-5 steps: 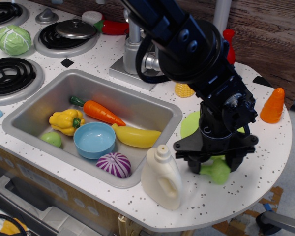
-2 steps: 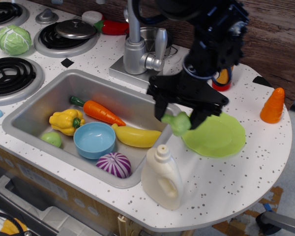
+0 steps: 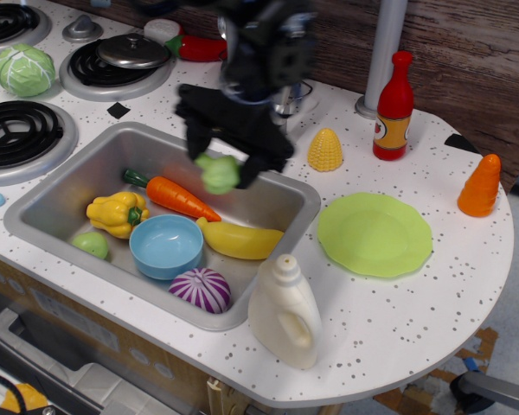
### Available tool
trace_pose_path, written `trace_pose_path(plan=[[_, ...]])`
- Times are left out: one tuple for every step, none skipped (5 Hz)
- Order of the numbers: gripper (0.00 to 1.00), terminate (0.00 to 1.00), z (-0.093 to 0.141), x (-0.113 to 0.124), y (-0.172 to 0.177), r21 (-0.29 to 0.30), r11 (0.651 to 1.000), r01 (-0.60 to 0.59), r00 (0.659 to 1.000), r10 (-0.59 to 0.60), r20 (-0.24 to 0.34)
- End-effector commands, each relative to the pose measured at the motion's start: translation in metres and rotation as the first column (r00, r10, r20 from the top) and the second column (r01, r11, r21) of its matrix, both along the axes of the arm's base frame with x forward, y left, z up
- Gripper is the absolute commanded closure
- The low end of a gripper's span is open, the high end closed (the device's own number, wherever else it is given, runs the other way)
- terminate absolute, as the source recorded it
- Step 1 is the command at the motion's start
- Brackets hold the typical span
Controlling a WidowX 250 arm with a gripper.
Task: Put broccoli in bowl
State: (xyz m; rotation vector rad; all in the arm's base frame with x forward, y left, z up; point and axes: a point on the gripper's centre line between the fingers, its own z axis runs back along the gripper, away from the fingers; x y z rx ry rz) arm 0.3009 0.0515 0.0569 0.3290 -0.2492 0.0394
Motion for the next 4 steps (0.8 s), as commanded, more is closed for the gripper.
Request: trace_pose_path(plan=[[0.00, 0.00, -0.0030, -0.0042, 0.0443, 0.012, 0.998, 0.064, 0.995, -0.065, 0.075], [0.00, 0.00, -0.0030, -0.0042, 0.0443, 0.012, 0.998, 0.064, 0.995, -0.065, 0.075], [0.00, 0.00, -0.0030, -0.0042, 0.0443, 0.012, 0.998, 0.064, 0.995, -0.065, 0.075], [0.00, 1.00, -0.0030, -0.0042, 0.0443, 0.012, 0.998, 0.064, 0.995, -0.065, 0.075]])
